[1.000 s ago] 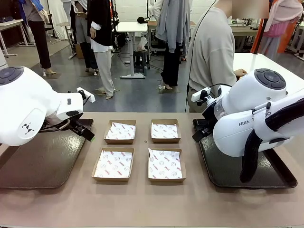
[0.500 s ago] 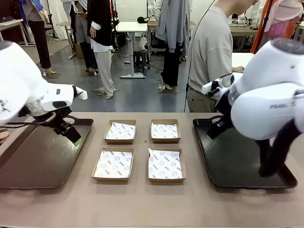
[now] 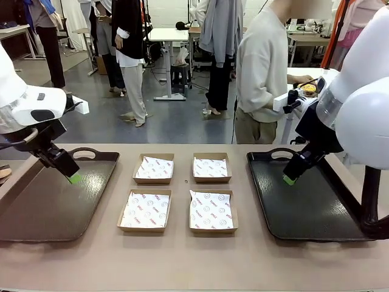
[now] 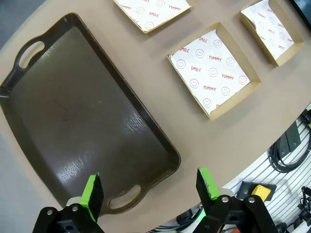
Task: Individually package the donuts and arrange them on the tray.
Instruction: Pick up one Paper togo box.
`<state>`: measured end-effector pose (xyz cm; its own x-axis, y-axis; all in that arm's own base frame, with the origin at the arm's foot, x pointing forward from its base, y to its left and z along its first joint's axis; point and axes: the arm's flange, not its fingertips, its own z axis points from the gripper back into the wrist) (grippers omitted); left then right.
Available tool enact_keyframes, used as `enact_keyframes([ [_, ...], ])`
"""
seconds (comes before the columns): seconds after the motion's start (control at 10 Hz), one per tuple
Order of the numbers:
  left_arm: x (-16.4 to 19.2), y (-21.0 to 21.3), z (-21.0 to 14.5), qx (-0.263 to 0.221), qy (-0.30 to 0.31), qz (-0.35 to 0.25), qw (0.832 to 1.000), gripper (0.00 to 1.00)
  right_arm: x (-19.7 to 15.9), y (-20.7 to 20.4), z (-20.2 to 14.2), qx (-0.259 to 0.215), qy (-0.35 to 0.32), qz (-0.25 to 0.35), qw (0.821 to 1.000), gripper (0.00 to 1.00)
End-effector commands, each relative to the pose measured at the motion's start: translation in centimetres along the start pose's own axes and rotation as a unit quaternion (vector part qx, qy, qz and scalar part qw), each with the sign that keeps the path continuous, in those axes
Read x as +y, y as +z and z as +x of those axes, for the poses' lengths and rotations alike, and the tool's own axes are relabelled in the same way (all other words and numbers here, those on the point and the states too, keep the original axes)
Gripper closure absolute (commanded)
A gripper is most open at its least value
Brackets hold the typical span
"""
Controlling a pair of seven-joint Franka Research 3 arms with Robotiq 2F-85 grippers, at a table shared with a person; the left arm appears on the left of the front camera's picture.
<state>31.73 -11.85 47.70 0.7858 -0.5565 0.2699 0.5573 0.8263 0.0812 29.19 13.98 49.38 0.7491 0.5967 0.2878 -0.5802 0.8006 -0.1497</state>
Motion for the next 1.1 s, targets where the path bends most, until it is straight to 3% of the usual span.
enact_keyframes([
  [0.0,-0.1,-1.5,0.8,0.000,-0.006,-0.003,1.000,0.00,-0.7,-2.0,1.0,-0.002,0.001,0.005,1.000,0.00],
  [0.2,0.0,-0.6,0.2,0.004,-0.001,-0.001,1.000,0.00,-0.1,-0.7,0.3,0.002,-0.001,0.002,1.000,0.00],
  [0.3,1.7,-0.6,0.7,-0.031,0.061,-0.112,0.991,0.00,-2.9,-0.9,-0.2,-0.061,-0.081,0.166,0.981,0.00],
  [0.4,4.0,-0.7,0.2,-0.073,0.121,-0.228,0.963,0.00,-6.3,-1.5,-1.9,-0.117,-0.152,0.312,0.930,0.00],
  [0.6,7.4,-1.8,-1.6,-0.111,0.210,-0.361,0.902,0.00,-11.0,-3.1,-5.7,-0.178,-0.223,0.458,0.842,0.00],
  [0.7,8.4,-2.3,-2.2,-0.115,0.232,-0.399,0.880,0.00,-12.5,-3.7,-7.0,-0.196,-0.245,0.496,0.810,0.00],
  [0.8,10.2,-3.4,-3.5,-0.133,0.283,-0.453,0.835,0.00,-15.2,-4.9,-9.4,-0.225,-0.275,0.546,0.758,0.00],
  [0.9,11.5,-4.1,-4.6,-0.148,0.307,-0.485,0.806,0.00,-17.1,-5.7,-11.3,-0.249,-0.288,0.583,0.717,0.00],
  [1.0,12.5,-4.4,-6.0,-0.158,0.322,-0.508,0.783,0.00,-18.0,-6.0,-12.9,-0.267,-0.290,0.604,0.693,0.00],
])
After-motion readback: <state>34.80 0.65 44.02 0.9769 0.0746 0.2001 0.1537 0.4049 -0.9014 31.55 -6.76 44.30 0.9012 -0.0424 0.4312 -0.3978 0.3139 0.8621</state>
